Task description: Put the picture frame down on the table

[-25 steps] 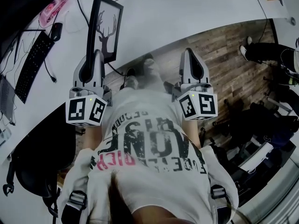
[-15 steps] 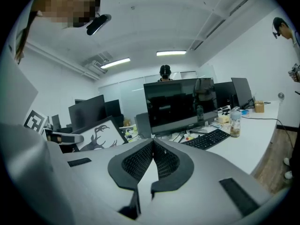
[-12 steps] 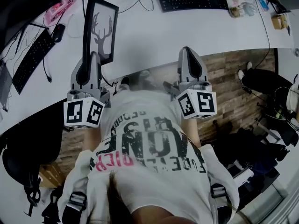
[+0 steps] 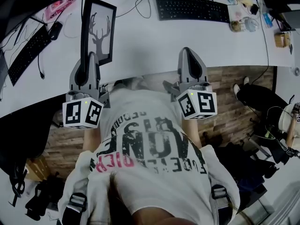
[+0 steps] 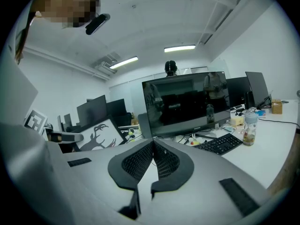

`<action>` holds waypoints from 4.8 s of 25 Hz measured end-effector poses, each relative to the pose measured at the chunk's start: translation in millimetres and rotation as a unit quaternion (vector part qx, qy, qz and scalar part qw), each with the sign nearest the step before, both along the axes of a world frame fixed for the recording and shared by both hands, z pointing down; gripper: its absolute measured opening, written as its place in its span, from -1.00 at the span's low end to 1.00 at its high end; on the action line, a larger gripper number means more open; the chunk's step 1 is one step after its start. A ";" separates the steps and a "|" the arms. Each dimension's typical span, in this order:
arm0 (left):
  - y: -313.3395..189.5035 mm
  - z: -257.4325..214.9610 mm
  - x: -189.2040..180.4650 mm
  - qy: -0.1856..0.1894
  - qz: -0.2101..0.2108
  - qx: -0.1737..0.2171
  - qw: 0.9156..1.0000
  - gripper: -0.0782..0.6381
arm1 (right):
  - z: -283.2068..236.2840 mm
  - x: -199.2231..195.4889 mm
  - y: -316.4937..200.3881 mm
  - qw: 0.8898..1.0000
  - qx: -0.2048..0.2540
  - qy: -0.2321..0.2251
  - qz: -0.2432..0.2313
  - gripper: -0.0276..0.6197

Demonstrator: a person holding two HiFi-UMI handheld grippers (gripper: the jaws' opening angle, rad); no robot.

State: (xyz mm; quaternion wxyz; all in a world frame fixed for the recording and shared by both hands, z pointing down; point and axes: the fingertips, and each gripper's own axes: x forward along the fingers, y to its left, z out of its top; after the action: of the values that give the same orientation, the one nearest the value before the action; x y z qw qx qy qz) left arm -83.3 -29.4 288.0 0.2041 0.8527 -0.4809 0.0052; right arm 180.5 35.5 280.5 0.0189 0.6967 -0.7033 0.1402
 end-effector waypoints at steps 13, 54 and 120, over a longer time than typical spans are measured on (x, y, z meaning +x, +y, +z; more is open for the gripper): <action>5.6 4.4 3.9 0.002 -0.042 -0.007 0.999 -0.71 | 5.5 12.0 -14.1 0.999 -0.007 -0.003 -0.034 -0.91; -12.6 2.4 -36.8 0.002 -0.044 -0.015 0.999 -0.71 | -0.2 -27.7 -31.5 1.000 -0.009 -0.009 -0.029 -0.91; 18.2 141.9 81.5 -0.039 0.071 -0.145 0.986 -0.71 | 59.3 -34.7 -4.6 0.996 -0.081 -0.032 -0.020 -0.91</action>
State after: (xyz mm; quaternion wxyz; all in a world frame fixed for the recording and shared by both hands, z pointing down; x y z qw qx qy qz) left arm -1.8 -11.2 429.9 0.3055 0.8453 -0.4209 0.1224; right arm 145.8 30.8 339.8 0.0551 0.6738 -0.7038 0.2183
